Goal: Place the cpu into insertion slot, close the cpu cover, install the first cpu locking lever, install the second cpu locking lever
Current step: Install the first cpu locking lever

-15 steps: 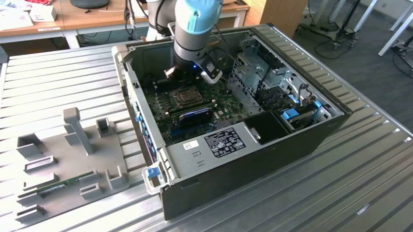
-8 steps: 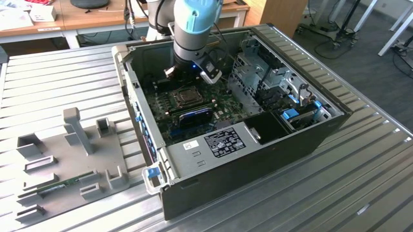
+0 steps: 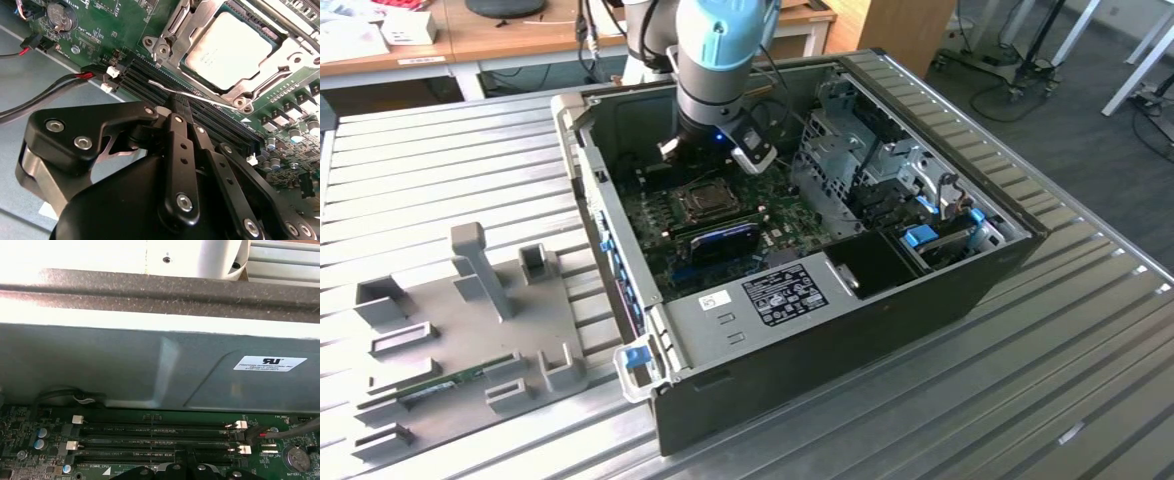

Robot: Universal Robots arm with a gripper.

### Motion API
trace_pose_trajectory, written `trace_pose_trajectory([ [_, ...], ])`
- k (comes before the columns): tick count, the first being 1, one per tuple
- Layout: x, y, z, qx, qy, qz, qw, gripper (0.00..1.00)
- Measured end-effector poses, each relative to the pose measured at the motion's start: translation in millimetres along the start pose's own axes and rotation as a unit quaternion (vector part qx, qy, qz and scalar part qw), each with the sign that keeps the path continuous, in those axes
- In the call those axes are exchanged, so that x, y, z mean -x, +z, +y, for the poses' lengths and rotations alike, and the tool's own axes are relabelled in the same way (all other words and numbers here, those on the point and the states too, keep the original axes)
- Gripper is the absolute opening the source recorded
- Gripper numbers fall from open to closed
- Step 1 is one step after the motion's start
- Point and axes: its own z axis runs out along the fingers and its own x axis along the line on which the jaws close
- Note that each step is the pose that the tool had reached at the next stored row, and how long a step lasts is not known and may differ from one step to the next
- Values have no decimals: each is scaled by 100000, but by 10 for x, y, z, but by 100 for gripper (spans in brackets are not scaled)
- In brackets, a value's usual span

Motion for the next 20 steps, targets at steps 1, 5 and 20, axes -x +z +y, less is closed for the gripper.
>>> trace_pose_trajectory([
  [1,-1,0,0,-1,26,-10,100000,10],
  [5,-3,7,-4,-35,166,-65,100000,10],
  [20,9,-76,32,87,190,-118,100000,10],
])
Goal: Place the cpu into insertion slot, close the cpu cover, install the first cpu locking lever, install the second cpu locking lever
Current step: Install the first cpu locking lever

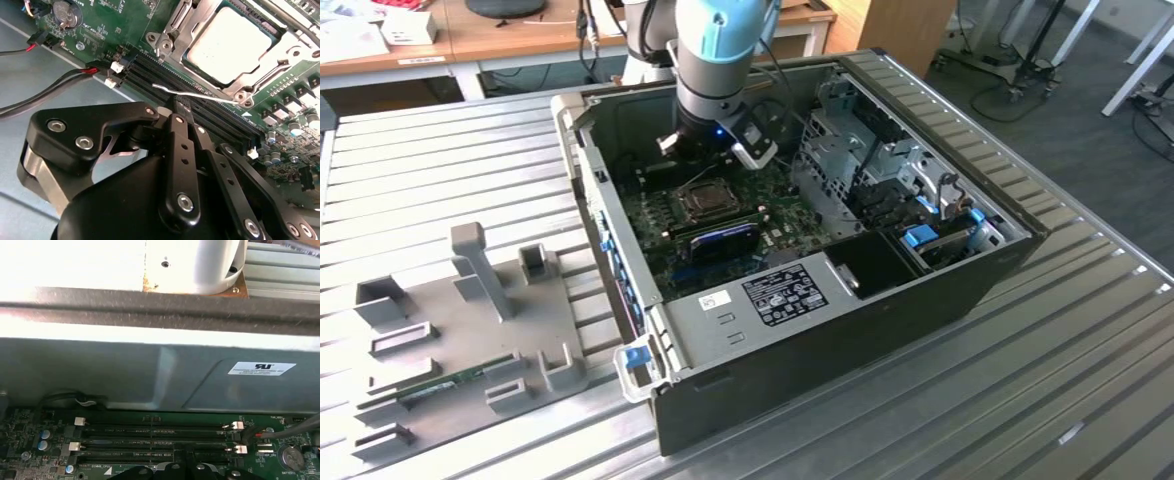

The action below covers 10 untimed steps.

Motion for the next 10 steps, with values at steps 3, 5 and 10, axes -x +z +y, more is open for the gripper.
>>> trace_pose_trajectory([
  [3,-1,-13,6,48,-17,-52,100000,10],
  [5,-34,-18,7,42,-74,-185,100000,10],
  [10,-131,-29,11,52,-238,-560,99998,10],
])
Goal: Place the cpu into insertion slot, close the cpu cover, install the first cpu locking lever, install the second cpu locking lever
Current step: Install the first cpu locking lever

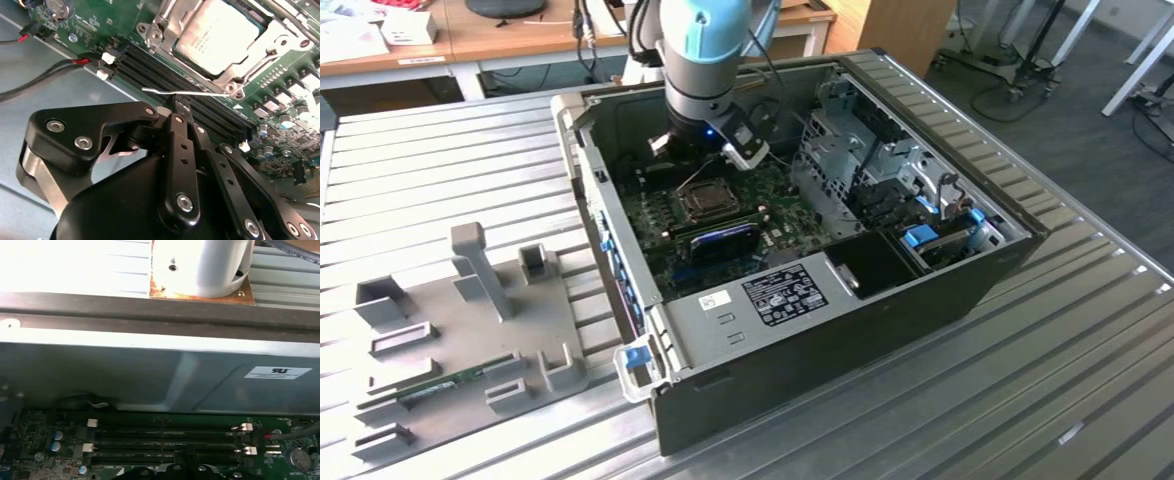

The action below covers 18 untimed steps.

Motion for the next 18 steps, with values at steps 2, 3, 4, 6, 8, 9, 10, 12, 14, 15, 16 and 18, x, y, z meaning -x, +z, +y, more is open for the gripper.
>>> trace_pose_trajectory([
  [2,1,-12,4,-3,-22,-24,100000,10],
  [3,1,-21,9,6,-30,-53,100000,10],
  [4,2,-33,14,8,-36,-87,100000,10],
  [6,2,-54,23,38,-67,-182,100000,10],
  [8,-1,-71,31,72,-115,-293,99999,10],
  [9,-4,-78,34,86,-138,-357,99999,10],
  [10,-7,-81,35,95,-165,-417,99999,10],
  [12,-11,-81,36,99,-204,-504,99998,10],
  [14,-11,-82,35,81,-223,-542,99998,10],
  [15,-11,-81,33,79,-233,-566,99998,10],
  [16,-13,-72,29,82,-259,-632,99998,10],
  [18,-15,-63,22,72,-273,-667,99997,10],
])
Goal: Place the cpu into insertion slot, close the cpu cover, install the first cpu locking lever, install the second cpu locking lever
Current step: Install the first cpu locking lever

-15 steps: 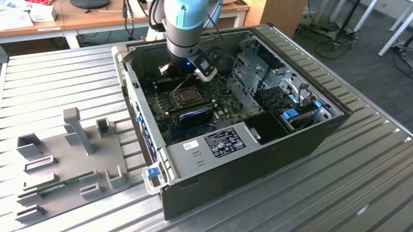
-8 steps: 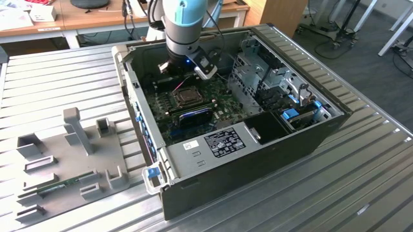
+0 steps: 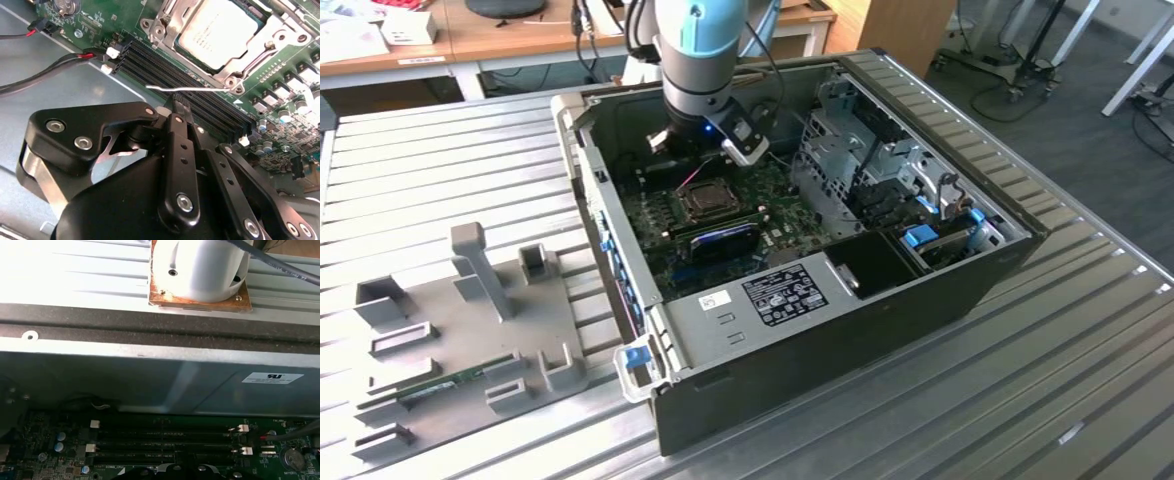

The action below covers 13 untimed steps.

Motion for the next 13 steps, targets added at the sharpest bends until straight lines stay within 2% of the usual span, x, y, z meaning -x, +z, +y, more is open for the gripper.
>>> trace_pose_trajectory([
  [13,0,-3,-35,7,-8,-19,100000,10],
])
